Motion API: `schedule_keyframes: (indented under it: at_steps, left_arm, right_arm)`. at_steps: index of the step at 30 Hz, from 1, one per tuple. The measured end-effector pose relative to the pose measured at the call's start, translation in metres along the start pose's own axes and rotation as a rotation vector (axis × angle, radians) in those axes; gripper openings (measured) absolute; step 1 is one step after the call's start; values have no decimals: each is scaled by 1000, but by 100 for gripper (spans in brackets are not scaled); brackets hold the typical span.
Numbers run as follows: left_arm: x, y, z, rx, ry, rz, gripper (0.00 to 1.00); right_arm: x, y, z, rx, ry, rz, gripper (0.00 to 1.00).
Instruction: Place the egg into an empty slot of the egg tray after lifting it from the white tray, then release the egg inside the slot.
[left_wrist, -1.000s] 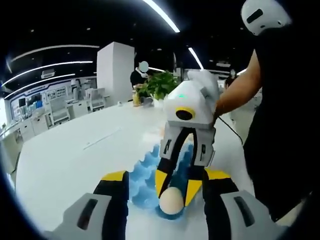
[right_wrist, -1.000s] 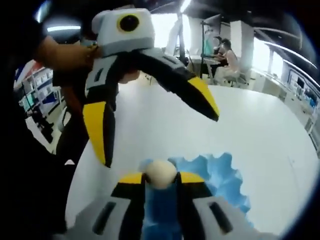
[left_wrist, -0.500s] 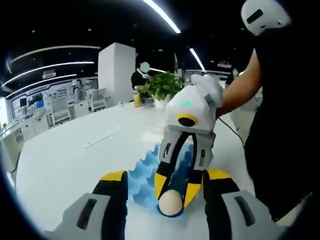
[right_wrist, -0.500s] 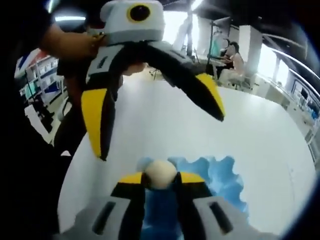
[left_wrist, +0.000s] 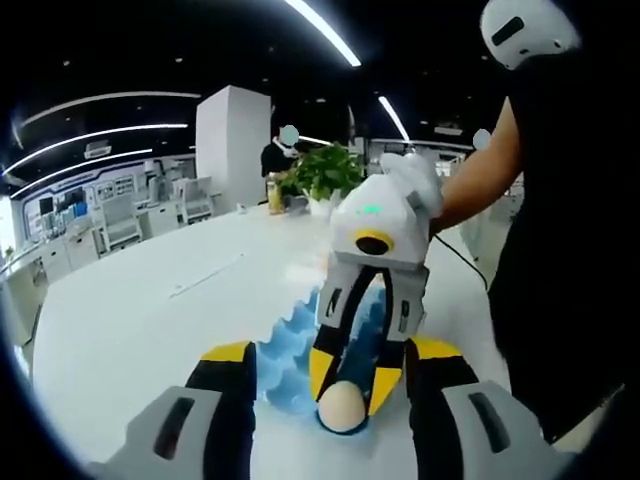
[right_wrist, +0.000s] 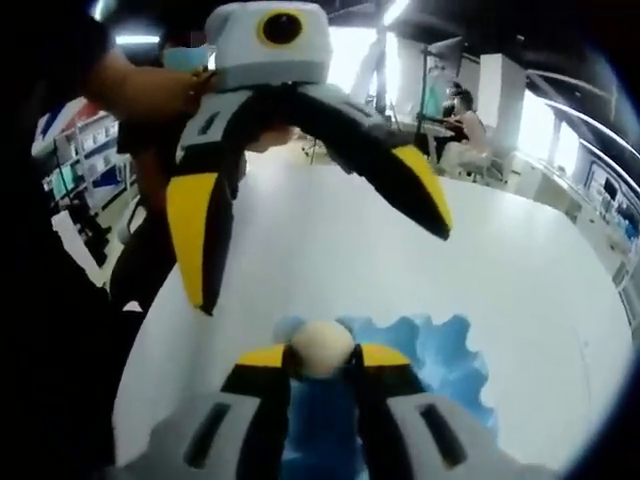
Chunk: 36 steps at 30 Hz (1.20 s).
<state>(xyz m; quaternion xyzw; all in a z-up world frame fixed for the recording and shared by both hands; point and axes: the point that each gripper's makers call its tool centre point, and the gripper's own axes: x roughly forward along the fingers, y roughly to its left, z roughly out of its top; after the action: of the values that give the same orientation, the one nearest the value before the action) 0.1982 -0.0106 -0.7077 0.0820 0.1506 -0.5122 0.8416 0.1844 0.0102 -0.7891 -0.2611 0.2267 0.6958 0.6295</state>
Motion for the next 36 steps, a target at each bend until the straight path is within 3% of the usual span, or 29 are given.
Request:
schedule_keyframes:
  at_steps: [7,24,31,34,35,36]
  left_arm:
    - [0,-1,1,1,1,-2,60]
    - [3,-2,2,6,5,-12,60]
    - [7,-4,4,9,1,-23,59]
    - [9,-5,4,9,-1,-29,59]
    - [10,-5,3,10,2,-31,59]
    - [11,-6,3,12,3,-34,59]
  right_arm:
    - [1,3,1,-45,-38,3,25]
    - [-10,0,-2,-9,-67,-19,28]
    - [-30,6,-17,-15,-47,-42,29]
    - [-40,6,-35,-20,1,-65,28]
    - [-41,9,-24,-13,-79,-55,28]
    - [-46,6,-29,33,-70,-75,28]
